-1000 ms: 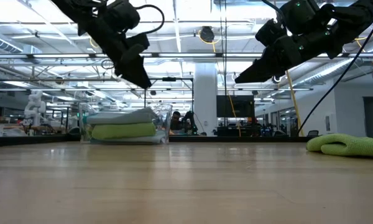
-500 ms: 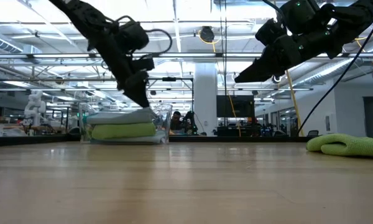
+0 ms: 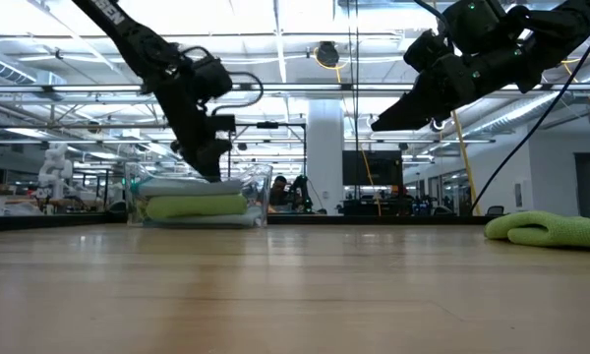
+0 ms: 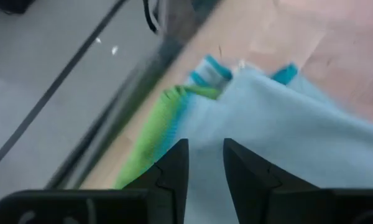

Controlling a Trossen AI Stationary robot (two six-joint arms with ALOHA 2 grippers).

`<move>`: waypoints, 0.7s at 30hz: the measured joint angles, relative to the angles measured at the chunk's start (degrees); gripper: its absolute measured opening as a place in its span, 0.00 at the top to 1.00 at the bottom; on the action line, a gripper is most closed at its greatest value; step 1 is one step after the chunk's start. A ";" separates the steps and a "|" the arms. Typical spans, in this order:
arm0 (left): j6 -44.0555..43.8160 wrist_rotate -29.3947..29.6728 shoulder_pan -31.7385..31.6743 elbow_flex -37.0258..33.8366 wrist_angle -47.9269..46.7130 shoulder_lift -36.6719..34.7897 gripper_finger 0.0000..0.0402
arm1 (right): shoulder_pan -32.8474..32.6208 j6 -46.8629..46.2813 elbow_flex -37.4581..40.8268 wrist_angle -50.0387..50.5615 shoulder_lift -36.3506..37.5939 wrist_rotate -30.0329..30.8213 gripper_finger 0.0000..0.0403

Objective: Fold microfiber towels
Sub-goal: Put the blue microfiber cloth into the bin

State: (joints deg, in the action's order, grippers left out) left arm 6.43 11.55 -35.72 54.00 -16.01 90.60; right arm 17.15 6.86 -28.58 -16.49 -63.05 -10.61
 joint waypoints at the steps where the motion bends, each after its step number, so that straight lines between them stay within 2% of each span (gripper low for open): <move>1: -0.51 0.08 -0.07 0.00 0.12 -0.87 0.75 | 0.00 0.01 0.00 0.02 0.00 0.03 0.38; 5: -2.76 -0.05 -0.15 0.00 0.58 -5.16 0.75 | 0.00 -0.36 0.00 0.02 0.00 0.07 0.38; 8: -4.57 -4.18 0.01 0.02 0.76 -7.28 0.75 | 0.00 -0.40 0.00 0.00 0.00 0.07 0.38; 15: -6.52 -10.85 0.43 0.02 0.77 -5.86 0.75 | 0.00 -0.45 0.00 -0.43 0.00 0.07 0.38; 17: -6.51 -9.95 0.63 0.02 0.43 -4.35 0.75 | 0.00 -1.00 0.00 -0.94 0.00 0.07 0.38; 21: -8.08 -2.30 -0.21 0.02 -0.99 -1.10 0.75 | -0.02 -2.24 0.00 -1.37 0.00 0.00 0.38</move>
State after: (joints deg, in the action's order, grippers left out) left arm -1.65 9.25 -35.94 54.02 -17.00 89.51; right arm 17.12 4.62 -28.58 -17.86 -63.05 -10.61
